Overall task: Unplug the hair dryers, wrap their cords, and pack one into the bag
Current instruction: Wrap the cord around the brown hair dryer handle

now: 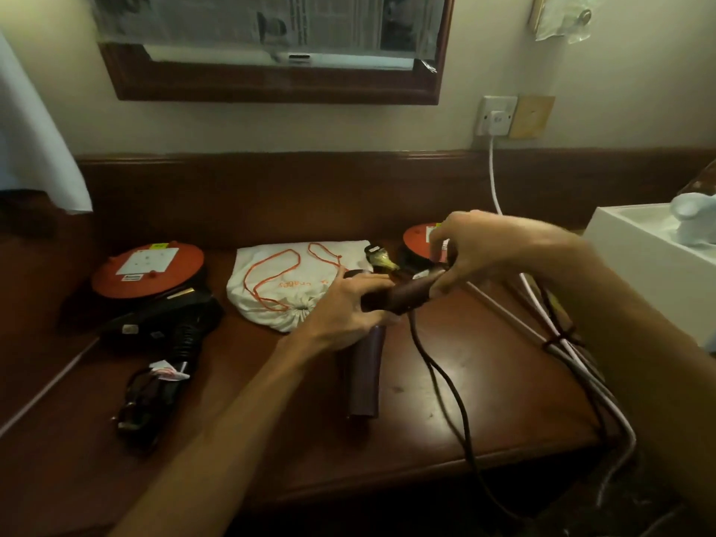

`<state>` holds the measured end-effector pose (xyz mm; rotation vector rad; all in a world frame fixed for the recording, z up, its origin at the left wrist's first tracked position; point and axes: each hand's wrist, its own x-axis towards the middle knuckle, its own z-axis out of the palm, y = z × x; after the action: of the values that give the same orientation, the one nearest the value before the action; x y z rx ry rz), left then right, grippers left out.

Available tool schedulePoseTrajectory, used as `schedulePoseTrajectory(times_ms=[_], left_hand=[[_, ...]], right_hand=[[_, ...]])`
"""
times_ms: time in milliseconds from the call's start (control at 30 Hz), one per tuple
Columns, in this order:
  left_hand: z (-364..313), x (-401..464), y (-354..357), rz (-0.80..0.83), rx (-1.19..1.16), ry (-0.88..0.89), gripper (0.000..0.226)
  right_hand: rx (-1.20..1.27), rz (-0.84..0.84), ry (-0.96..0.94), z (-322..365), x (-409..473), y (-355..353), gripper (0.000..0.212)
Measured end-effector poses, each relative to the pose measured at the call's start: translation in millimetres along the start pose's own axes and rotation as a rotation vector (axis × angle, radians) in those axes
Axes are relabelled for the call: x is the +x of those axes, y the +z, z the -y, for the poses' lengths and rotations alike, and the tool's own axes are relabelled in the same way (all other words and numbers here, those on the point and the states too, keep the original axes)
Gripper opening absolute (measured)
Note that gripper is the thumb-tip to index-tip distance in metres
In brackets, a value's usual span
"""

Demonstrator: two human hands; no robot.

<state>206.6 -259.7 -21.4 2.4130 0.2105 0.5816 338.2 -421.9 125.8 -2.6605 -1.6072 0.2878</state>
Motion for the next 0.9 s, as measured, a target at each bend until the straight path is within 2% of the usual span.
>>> schedulePoseTrajectory(times_ms=[67,133,200,300,367,400,467,500,567,667,733,833,900], left_hand=[[17,-9,-6,-0.091,-0.156,-0.048,0.051],[27,-18,-10,-0.157,-0.287,-0.094,0.042],[30,-26,-8,-0.215,-0.377,-0.139,0.032],[34,-39,2,-0.291,-0.472,-0.190,0.030],[39,-40,8,-0.312,-0.492,-0.212,0.028],[40,-40,9,-0.329,-0.492,-0.218,0.027],[41,-38,10,-0.353,-0.494,-0.227,0.026],[41,-36,10,-0.355,-0.486,-0.225,0.027],[41,-31,15,-0.359,-0.433,-0.212,0.032],[45,-27,23,-0.341,-0.391,-0.231,0.045],[47,-26,26,-0.300,-0.371,-0.248,0.046],[44,-27,24,-0.230,-0.410,-0.243,0.038],[38,-25,16,-0.211,-0.449,-0.245,0.047]], right_hand=[[0.150,-0.025,-0.003,-7,-4,-16,0.033],[0.317,-0.220,-0.002,-16,-2,-12,0.020],[0.467,-0.446,0.013,-23,3,11,0.011],[0.669,-0.533,-0.046,-23,6,66,0.013],[0.616,-0.603,-0.017,-26,8,108,0.014],[0.495,-0.644,0.029,-28,8,128,0.015],[0.221,-0.624,0.141,-31,10,157,0.013],[0.185,-0.561,0.172,-28,11,166,0.009],[0.273,-0.446,0.133,-15,11,177,0.014],[0.373,-0.459,-0.029,15,15,189,0.020],[0.319,-0.445,-0.085,32,20,191,0.027],[0.220,-0.478,-0.136,46,31,193,0.021],[0.184,-0.496,-0.127,50,35,194,0.023]])
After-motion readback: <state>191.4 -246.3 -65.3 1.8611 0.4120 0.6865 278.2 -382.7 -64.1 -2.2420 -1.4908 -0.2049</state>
